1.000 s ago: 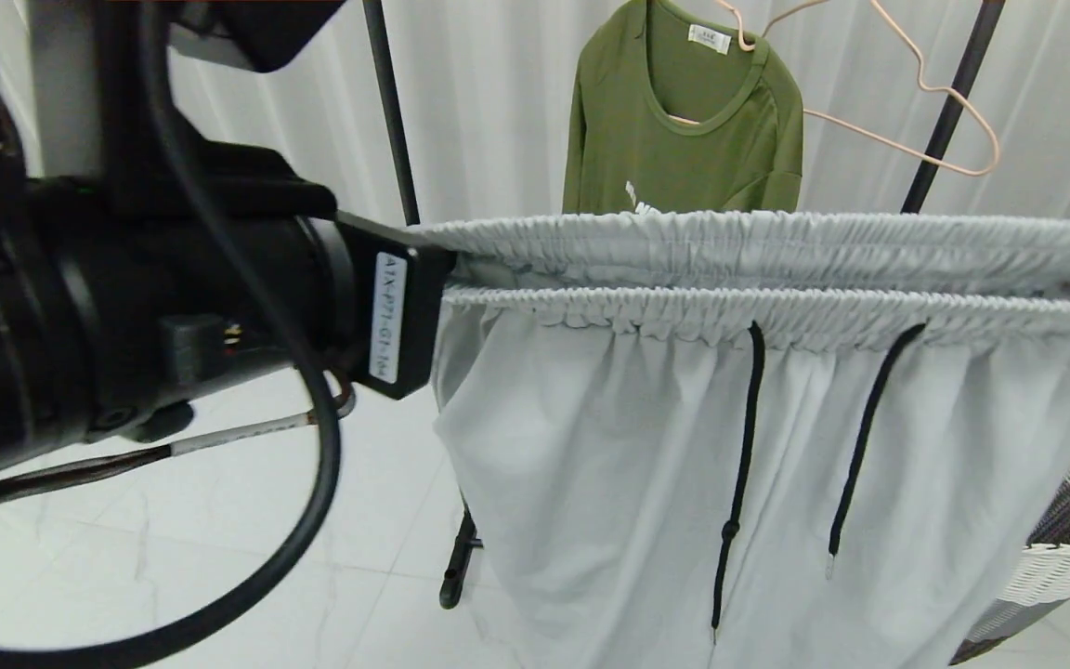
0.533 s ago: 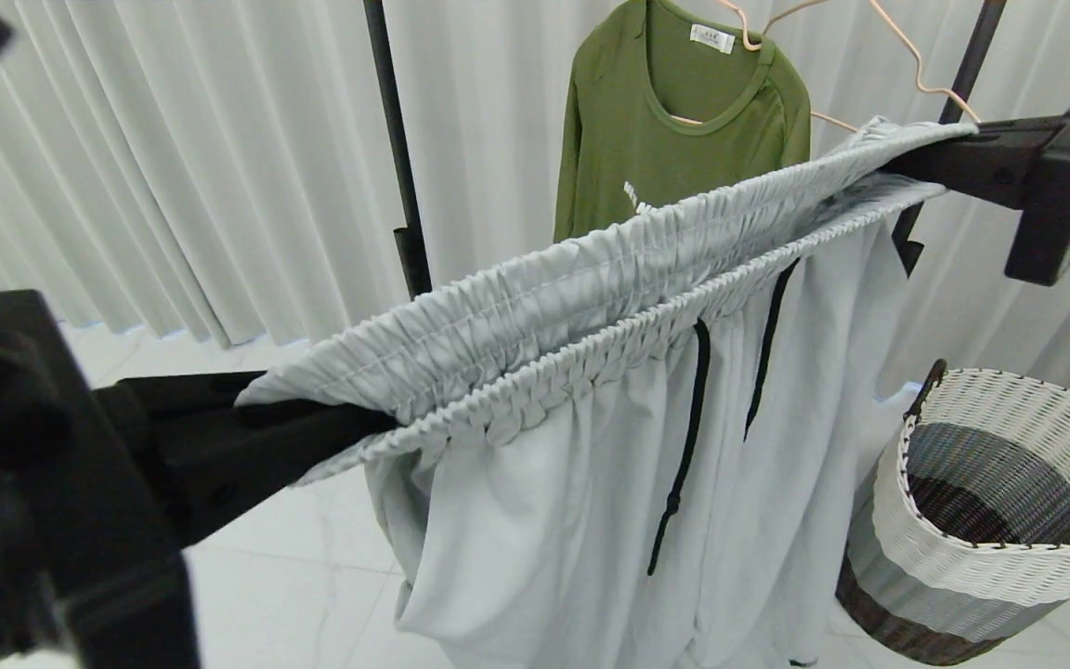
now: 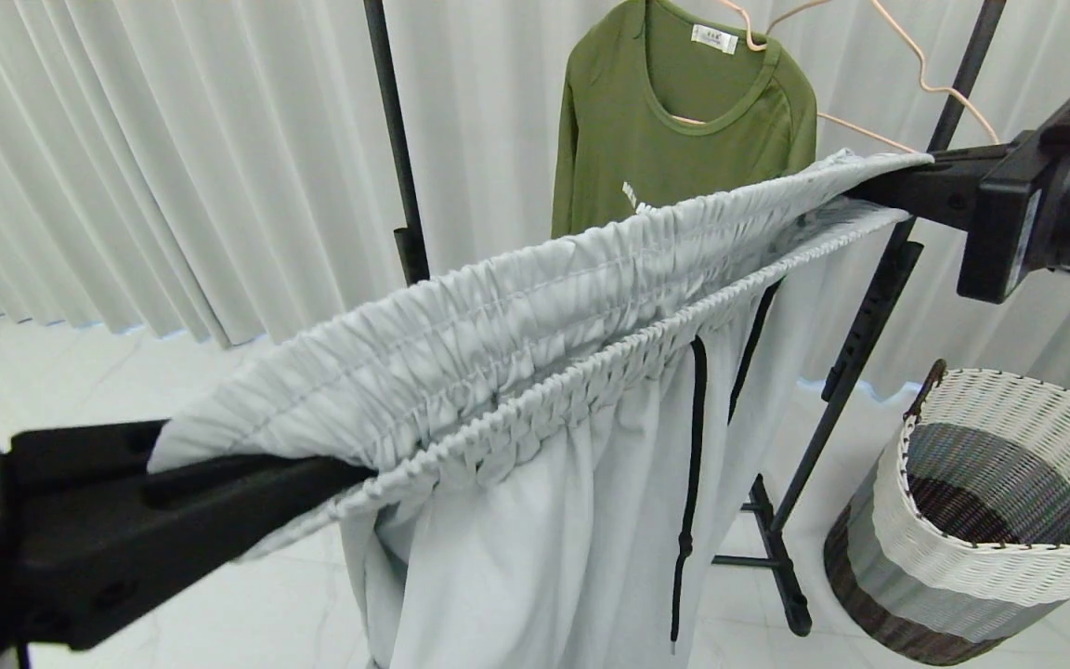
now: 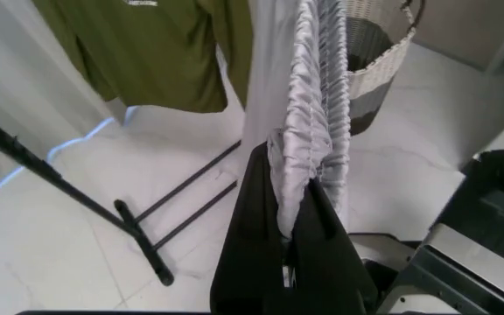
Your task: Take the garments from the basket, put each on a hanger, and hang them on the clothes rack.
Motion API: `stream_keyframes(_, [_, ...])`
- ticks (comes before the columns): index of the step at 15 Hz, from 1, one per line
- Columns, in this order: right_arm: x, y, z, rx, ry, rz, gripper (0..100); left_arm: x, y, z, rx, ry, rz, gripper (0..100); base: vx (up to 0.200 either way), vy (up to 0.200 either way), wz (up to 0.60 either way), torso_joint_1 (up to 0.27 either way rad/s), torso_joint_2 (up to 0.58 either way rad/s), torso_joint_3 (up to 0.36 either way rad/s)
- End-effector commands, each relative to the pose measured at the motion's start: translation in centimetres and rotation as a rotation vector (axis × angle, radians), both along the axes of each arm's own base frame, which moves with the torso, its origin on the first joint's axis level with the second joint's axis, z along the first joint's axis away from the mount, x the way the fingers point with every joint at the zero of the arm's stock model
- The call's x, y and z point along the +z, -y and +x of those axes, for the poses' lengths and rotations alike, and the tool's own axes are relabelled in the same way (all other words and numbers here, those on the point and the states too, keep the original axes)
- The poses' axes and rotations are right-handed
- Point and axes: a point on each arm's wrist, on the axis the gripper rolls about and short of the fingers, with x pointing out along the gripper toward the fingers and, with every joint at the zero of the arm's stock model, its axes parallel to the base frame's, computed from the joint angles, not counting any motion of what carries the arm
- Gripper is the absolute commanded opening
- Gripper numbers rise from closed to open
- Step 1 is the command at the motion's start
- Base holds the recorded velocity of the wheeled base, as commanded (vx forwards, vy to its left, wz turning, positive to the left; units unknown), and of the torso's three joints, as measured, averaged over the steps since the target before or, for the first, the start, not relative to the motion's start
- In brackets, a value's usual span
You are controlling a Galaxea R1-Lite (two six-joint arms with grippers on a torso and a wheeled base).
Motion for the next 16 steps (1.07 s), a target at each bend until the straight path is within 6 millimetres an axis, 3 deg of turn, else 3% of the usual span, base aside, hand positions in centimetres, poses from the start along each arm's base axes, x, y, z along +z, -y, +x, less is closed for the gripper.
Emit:
stream_keyframes(1, [0.8,1.4,-0.3,-0.041,0.011,0.009,0,0.7,-0.1,2.1,0.12,0.025,0.009,0,0.0,0.0,0.0,0.0,0.0,0.0])
stream_keyframes(3, [1.3,2.9,-1.2,-0.069,-0.011,-0.006,0,1.5,0.1,4.7,0.223,0.065,0.008,0,0.0,0.0,0.0,0.0,0.0,0.0])
stream_keyframes(5, [1.0,3.9,-2.6,-0.063,-0.044,-0.032,0,1.2,1.1,6.1,0.26,0.084,-0.009,0,0.0,0.0,0.0,0.0,0.0,0.0])
stream_keyframes(8, [-0.5,4.5,-4.5,-0.011,-0.099,-0.084,0,0.4,1.3,6.2,0.255,0.075,0.017,0,0.0,0.0,0.0,0.0,0.0,0.0])
stream_keyframes(14, [-0.6,4.3,-4.4,-0.011,-0.106,-0.092,0,0.4,1.2,6.1,0.254,0.079,0.018,0,0.0,0.0,0.0,0.0,0.0,0.0])
stream_keyframes(15, [-0.7,4.3,-4.4,-0.011,-0.107,-0.093,100,0.5,1.2,6.1,0.254,0.083,0.018,0,0.0,0.0,0.0,0.0,0.0,0.0])
stream_keyframes(16, [-0.8,4.3,-4.4,-0.013,-0.11,-0.095,100,0.5,1.2,6.1,0.251,0.087,0.022,0,0.0,0.0,0.0,0.0,0.0,0.0])
